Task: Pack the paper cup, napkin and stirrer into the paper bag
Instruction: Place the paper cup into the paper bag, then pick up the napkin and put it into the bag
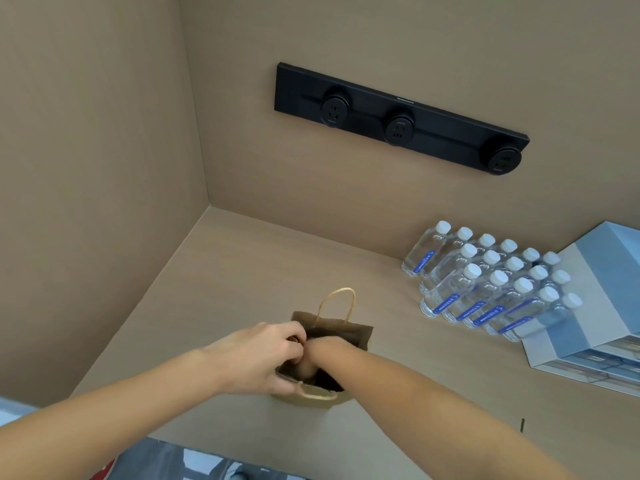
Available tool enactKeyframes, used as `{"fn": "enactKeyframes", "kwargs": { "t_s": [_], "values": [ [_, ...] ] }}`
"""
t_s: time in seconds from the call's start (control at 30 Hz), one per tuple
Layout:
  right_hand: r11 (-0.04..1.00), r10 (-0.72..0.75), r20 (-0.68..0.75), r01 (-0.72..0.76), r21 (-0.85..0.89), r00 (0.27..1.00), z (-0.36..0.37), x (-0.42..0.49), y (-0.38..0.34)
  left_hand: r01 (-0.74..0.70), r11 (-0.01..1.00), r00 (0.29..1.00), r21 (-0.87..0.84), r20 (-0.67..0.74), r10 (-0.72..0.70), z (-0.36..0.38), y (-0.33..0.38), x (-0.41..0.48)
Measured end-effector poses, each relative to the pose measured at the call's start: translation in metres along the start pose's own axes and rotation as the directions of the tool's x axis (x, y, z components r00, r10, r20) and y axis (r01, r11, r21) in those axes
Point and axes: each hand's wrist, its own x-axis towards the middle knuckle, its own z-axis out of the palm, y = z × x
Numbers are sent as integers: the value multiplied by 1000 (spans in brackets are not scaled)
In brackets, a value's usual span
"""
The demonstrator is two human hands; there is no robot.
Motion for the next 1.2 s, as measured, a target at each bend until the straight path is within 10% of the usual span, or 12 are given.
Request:
{"fn": "enactKeyframes", "kwargs": {
  "t_s": [0.13, 0.27, 0.43, 0.63, 1.2],
  "values": [
    [992, -118, -159, 124, 29, 980, -25, -51, 6, -185, 974, 915, -131, -385, 122, 6, -16, -18],
    [925, -214, -526, 344, 163, 823, -34, -116, 35, -153, 859, 750, -489, -623, -221, 33, -34, -19],
    [675, 110, -834, 576, 462, 541, 0, -145, 95, 373, 774, 729, -512, -354, -586, 103, -62, 13],
    [600, 601, -591, 184, 778, 538, 100, -53, 177, 731, 674, 681, -108, 55, -730, 171, -75, 37],
    [302, 832, -35, -399, 866, 553, 249, 17, 213, 788, 615, 615, 20, -34, -788, 191, -72, 43]
  ]
}}
